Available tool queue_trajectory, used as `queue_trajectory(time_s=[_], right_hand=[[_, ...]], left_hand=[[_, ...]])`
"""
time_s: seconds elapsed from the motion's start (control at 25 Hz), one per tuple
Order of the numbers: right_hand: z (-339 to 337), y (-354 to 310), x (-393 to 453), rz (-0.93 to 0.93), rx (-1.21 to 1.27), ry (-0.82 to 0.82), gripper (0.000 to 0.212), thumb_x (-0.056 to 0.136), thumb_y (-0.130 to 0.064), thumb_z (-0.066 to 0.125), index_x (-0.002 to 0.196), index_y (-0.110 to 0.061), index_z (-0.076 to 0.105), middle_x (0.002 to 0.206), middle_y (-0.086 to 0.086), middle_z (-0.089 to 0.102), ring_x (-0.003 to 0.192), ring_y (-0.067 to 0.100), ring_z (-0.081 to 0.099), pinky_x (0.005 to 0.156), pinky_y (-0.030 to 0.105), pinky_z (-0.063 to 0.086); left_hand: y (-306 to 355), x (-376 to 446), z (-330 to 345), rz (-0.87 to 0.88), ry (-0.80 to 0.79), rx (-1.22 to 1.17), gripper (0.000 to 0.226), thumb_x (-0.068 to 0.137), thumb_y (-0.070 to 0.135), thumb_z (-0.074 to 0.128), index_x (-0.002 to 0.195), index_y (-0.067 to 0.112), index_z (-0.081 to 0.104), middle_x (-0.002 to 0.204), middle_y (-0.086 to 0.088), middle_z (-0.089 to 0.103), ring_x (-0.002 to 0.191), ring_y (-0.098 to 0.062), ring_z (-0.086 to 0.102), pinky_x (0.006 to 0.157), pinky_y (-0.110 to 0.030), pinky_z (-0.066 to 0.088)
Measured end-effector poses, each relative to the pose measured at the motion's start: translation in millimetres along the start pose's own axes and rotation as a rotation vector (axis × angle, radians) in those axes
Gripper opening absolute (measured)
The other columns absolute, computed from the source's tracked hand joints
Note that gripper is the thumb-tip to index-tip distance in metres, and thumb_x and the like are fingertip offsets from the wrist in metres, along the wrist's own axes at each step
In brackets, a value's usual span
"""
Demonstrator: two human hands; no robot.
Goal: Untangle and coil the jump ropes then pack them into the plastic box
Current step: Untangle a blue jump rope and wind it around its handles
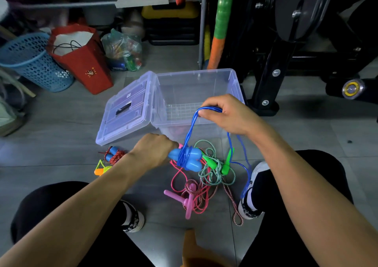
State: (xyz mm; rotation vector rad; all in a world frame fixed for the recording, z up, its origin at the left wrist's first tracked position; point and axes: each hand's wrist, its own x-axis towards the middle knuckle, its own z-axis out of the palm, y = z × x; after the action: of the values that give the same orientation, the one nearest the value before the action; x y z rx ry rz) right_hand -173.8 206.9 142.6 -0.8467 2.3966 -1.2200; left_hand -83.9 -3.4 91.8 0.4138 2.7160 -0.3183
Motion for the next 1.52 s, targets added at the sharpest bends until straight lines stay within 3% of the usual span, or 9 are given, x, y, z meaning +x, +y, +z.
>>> queue_trajectory(time_s=[0.24, 0.36, 0.48, 0.76, 1.0, 1.16, 1.28, 1.4, 1.52], right_hand=[[21.1, 38.1, 8.5, 0.07, 0.011, 0.027, 0.019, 0.098, -0.024, 0.055, 0.091, -0.019, 0.071, 0.066, -0.005, 0.055, 0.059, 0.003, 0.042, 0.062, 0.028, 0.036], [37.9, 40.0, -2.6, 0.138, 0.023, -0.156, 0.028, 0.101, -0.03, 0.048, 0.097, -0.015, 0.072, 0.06, -0.017, 0.053, 0.055, -0.006, 0.047, 0.061, 0.019, 0.037], [68.2, 25.3, -12.3, 0.135, -0.117, -0.329, 0.036, 0.104, -0.037, 0.039, 0.09, -0.017, 0.066, 0.081, -0.003, 0.068, 0.079, 0.008, 0.061, 0.077, 0.028, 0.045], [65.9, -24.9, -16.8, -0.177, -0.519, -0.257, 0.024, 0.096, -0.029, 0.046, 0.076, -0.017, 0.049, 0.072, 0.003, 0.055, 0.075, 0.031, 0.057, 0.067, 0.041, 0.048], [25.2, -1.8, 10.2, -0.149, -0.368, -0.128, 0.029, 0.085, -0.043, 0.068, 0.082, -0.014, 0.07, 0.074, -0.006, 0.055, 0.073, 0.015, 0.051, 0.07, 0.037, 0.046], [15.9, 26.8, 11.6, 0.055, -0.201, -0.127, 0.039, 0.078, -0.048, 0.074, 0.071, -0.009, 0.069, 0.059, 0.002, 0.057, 0.057, 0.011, 0.046, 0.058, 0.03, 0.04], [23.4, 32.3, 2.3, 0.135, -0.026, -0.137, 0.033, 0.086, -0.044, 0.067, 0.066, -0.017, 0.067, 0.056, -0.004, 0.057, 0.053, 0.004, 0.047, 0.052, 0.019, 0.035], [49.3, 31.2, -5.8, 0.13, 0.037, -0.179, 0.028, 0.096, -0.031, 0.058, 0.076, -0.017, 0.07, 0.063, 0.001, 0.061, 0.057, 0.005, 0.05, 0.057, 0.022, 0.038], [69.2, 25.1, -9.7, 0.132, -0.022, -0.211, 0.028, 0.1, -0.027, 0.051, 0.079, -0.017, 0.066, 0.061, -0.004, 0.057, 0.05, -0.002, 0.047, 0.055, 0.015, 0.038]], left_hand=[[-6.2, -11.0, 12.7, 0.282, 0.665, -0.495, 0.009, 0.071, 0.03, 0.059, 0.074, 0.024, 0.053, 0.068, 0.006, 0.054, 0.055, -0.019, 0.053, 0.047, -0.025, 0.043], [-9.7, -17.9, 0.9, -0.199, 0.735, -1.042, 0.031, 0.077, 0.023, 0.075, 0.066, 0.024, 0.046, 0.058, 0.009, 0.045, 0.051, -0.005, 0.041, 0.048, -0.016, 0.033], [-13.3, -11.0, -3.5, -0.573, 0.673, -1.177, 0.025, 0.079, 0.027, 0.074, 0.072, 0.017, 0.053, 0.062, 0.001, 0.053, 0.055, -0.014, 0.044, 0.051, -0.027, 0.039], [-6.4, -9.8, 4.7, -0.553, 0.096, -0.234, 0.029, 0.089, 0.005, 0.051, 0.118, 0.008, 0.05, 0.115, -0.013, 0.062, 0.102, -0.033, 0.063, 0.074, -0.037, 0.046], [10.2, -8.8, 0.6, 0.025, 0.148, -0.006, 0.028, 0.093, 0.019, 0.052, 0.12, 0.02, 0.055, 0.108, -0.003, 0.056, 0.098, -0.03, 0.063, 0.074, -0.038, 0.049], [-10.1, -20.9, 16.0, 0.218, 0.577, -0.462, 0.021, 0.077, 0.025, 0.058, 0.09, 0.011, 0.066, 0.078, -0.001, 0.061, 0.065, -0.024, 0.061, 0.052, -0.034, 0.051], [-10.1, -27.7, 13.7, -0.032, 0.809, -0.877, 0.017, 0.074, 0.02, 0.076, 0.076, 0.01, 0.063, 0.057, 0.014, 0.046, 0.054, -0.004, 0.043, 0.05, -0.017, 0.038], [0.4, -26.3, 0.5, -0.355, 0.707, -1.128, 0.026, 0.073, 0.027, 0.084, 0.081, 0.018, 0.061, 0.059, 0.003, 0.058, 0.052, -0.01, 0.043, 0.05, -0.016, 0.038], [-0.2, -22.2, -5.8, -0.394, 0.524, -1.511, 0.016, 0.077, 0.019, 0.069, 0.087, 0.013, 0.058, 0.073, -0.016, 0.065, 0.06, -0.023, 0.055, 0.052, -0.032, 0.045]])
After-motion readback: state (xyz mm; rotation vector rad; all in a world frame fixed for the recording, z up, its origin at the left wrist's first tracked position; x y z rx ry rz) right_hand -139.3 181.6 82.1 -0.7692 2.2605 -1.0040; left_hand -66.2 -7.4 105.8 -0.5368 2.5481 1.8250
